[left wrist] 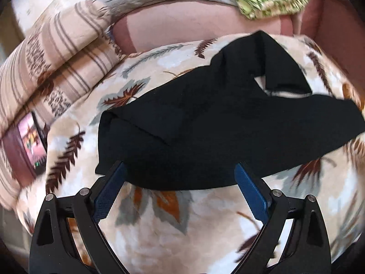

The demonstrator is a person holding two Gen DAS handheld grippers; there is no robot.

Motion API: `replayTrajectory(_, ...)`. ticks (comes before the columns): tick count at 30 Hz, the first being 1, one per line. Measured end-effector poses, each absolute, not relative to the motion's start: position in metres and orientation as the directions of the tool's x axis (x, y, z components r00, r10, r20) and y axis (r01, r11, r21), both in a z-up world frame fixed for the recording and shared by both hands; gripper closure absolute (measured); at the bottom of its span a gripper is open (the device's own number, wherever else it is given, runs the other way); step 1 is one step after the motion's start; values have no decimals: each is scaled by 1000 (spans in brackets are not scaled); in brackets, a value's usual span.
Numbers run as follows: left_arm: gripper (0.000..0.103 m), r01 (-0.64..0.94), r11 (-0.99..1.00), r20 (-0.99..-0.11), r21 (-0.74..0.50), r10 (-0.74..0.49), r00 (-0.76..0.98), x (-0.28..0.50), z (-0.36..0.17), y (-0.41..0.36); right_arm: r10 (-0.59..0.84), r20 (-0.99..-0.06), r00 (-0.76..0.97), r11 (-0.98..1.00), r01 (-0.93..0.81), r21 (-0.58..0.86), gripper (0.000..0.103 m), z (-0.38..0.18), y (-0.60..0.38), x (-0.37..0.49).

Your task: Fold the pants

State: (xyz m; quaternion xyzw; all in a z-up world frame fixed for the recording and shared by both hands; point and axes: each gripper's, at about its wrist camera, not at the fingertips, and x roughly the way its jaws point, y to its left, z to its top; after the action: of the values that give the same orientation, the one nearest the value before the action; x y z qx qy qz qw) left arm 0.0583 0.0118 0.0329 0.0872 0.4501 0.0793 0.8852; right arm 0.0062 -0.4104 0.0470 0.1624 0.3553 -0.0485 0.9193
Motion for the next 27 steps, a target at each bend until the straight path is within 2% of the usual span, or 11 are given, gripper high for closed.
replayTrajectory(3,7,19,965,-761,263,195,619,57,28,20,61,-644,763,933,186,309,6,54,-416,5)
replayTrajectory(5,7,18,960,-737,278,201,646,53,21,28,107,-632,768,946,117,302,6,63,-407,11)
replayTrajectory(8,7,1,973,-758,229,178,628,54,10,33,147,-609,779,985,-57,165,6,78,-371,20)
replayTrajectory(11,7,-1,995,-766,103,80,638,54,14,38,170,-583,794,984,-171,55,6,77,-337,24)
replayTrajectory(15,7,13,1000,-727,15,2,686,47,27,40,122,-596,793,987,-162,-14,8,70,-307,37)
replayTrajectory(17,7,25,1000,-715,-5,-21,699,45,28,39,125,-580,805,986,-167,-19,8,71,-298,41)
replayTrajectory(21,7,68,993,-681,-92,-112,724,41,31,44,110,-614,782,988,-153,-18,8,64,-290,54)
replayTrajectory(24,7,89,979,-709,-182,-193,678,48,28,48,100,-620,778,988,-150,-28,8,62,-288,59)
replayTrajectory(27,7,73,977,-742,-202,-201,640,53,22,51,97,-630,771,988,-151,-34,8,60,-288,58)
